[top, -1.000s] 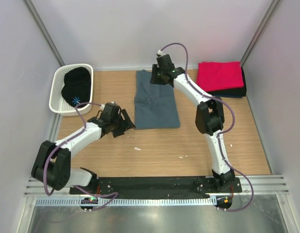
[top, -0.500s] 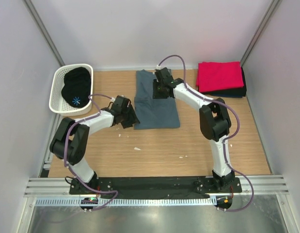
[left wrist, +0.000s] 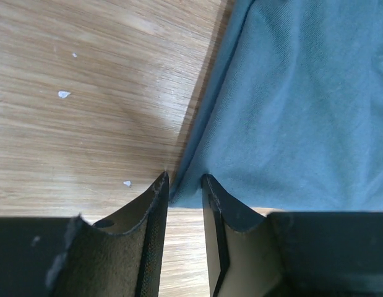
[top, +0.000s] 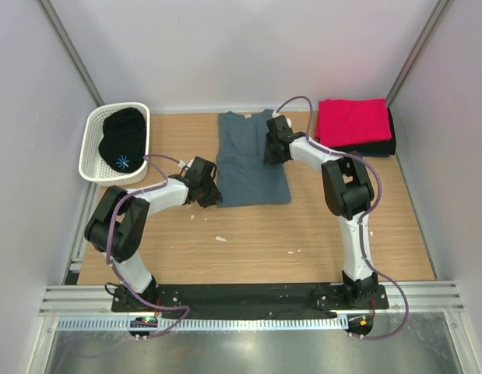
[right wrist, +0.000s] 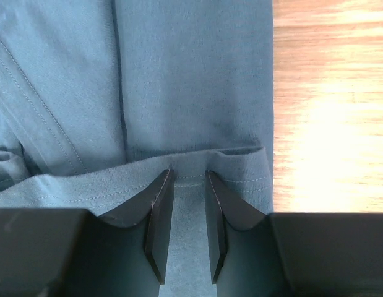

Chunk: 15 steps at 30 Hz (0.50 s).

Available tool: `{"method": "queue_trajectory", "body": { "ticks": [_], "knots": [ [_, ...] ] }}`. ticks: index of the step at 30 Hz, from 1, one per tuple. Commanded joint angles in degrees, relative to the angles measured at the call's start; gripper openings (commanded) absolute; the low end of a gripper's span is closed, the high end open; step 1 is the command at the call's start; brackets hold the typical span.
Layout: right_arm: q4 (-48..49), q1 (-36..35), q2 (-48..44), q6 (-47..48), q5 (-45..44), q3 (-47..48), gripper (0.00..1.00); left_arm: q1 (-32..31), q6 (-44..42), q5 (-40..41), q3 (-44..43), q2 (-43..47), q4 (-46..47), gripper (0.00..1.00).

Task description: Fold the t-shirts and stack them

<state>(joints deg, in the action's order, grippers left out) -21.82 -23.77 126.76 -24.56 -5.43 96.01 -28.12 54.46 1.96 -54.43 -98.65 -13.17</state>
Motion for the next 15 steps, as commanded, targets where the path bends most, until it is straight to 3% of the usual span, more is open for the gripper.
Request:
{"method": "queue_trajectory", "body": {
  "ticks": [1,11,15],
  "knots": [
    [1.87,0.21,0.51,-0.05,-3.27,-2.40,0.33,-1.58,2.14,5.86,0.73,-0.67,-6.95,0.30],
    [1.09,0.30,-3.70,0.91,-0.11,-0.74,0.32,-2.20,1.36,7.53,2.32,1.97,-11.17,0.29],
    [-2.51,0.30,-9.06,1.00,1.73,-0.38,0.37,-2.12,-1.44,7.01,2.23,5.38,-11.96,0.30]
  ]
}}
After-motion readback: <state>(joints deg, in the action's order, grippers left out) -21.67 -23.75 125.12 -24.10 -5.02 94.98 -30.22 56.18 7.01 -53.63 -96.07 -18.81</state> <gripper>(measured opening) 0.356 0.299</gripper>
